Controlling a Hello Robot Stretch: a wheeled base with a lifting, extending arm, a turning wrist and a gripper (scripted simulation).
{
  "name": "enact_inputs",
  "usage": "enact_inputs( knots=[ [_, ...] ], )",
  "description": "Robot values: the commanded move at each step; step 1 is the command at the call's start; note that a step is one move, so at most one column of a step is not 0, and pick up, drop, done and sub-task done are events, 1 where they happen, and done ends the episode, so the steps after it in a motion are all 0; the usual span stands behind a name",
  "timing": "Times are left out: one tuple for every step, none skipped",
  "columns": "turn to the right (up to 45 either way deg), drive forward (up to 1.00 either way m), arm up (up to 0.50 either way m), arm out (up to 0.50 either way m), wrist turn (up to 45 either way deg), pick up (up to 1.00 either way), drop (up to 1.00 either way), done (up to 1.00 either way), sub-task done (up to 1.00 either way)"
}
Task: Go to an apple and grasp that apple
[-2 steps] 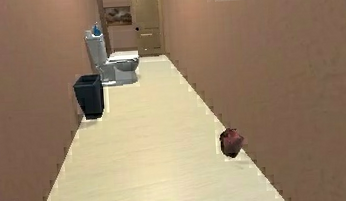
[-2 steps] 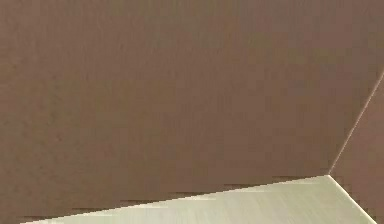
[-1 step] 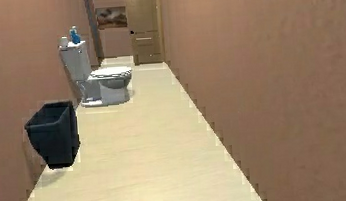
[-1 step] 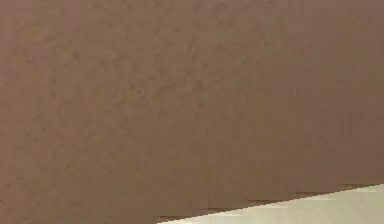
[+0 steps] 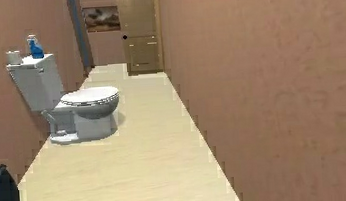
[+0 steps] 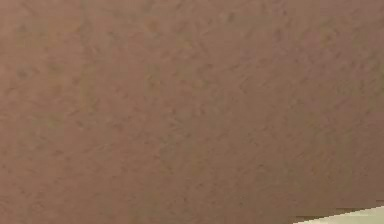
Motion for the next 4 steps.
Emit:
enact_inputs(
  knots=[
    [-3.0,0.00,0.00,0.00,0.0,0.00,0.00,0.00,0.00],
    [0.0,1.00,0.00,0.00,0.0,0.00,0.00,0.00,0.00],
    [0.0,1.00,0.00,0.00,0.0,0.00,0.00,0.00,0.00],
    [3.0,0.00,0.00,0.00,0.0,0.00,0.00,0.00,0.00]
  ],
)
